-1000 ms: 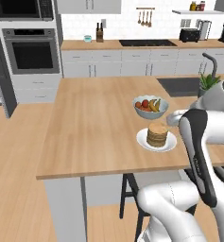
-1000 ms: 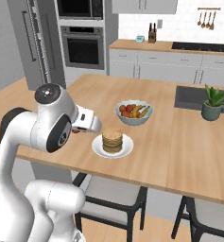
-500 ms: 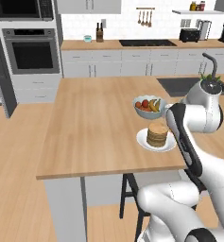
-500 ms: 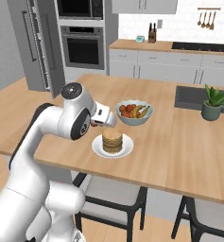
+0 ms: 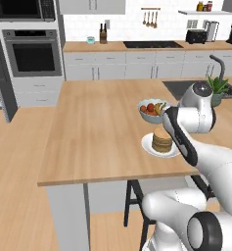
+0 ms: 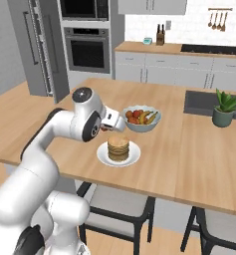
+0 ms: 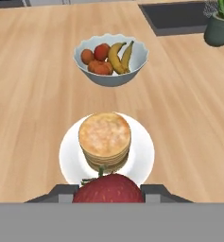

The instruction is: Take the strawberry from the fridge and place it on top of the pancake, located on the dining counter.

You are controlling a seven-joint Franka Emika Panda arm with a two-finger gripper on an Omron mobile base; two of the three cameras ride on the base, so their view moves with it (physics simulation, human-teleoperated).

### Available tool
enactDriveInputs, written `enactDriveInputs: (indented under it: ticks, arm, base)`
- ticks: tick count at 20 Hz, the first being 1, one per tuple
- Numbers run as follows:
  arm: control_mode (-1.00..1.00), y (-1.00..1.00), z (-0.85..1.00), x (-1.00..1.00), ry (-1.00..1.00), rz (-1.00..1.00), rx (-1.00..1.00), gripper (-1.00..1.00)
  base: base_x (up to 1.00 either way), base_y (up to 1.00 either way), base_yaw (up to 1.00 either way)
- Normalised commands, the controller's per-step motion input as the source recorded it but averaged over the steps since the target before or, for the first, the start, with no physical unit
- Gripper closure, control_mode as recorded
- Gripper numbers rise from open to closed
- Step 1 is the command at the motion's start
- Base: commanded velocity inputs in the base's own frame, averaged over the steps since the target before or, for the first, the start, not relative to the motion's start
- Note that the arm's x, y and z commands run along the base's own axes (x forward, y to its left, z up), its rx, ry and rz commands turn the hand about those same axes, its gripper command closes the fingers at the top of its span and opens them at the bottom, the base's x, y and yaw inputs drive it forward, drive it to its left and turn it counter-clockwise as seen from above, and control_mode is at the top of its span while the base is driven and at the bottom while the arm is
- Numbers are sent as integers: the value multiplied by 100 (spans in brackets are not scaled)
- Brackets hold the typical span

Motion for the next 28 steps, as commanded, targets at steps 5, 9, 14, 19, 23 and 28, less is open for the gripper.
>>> enactDriveInputs:
  ticks: [5, 9, 14, 19, 23, 28]
  arm:
    - [-100, -4, -25, 23, 2, 0, 3, 100]
    - [-100, 0, -33, 25, 3, 1, 3, 100]
    - [-100, 0, -26, 37, 3, 1, 2, 100]
    - [-100, 0, -31, 33, 3, 0, 0, 100]
    - [-100, 0, -34, 30, 3, 0, 0, 100]
    - [-100, 0, -23, 7, 3, 0, 0, 100]
  base:
    - [0, 0, 0]
    - [0, 0, 0]
    - [0, 0, 0]
    - [0, 0, 0]
    - [0, 0, 0]
    - [0, 0, 0]
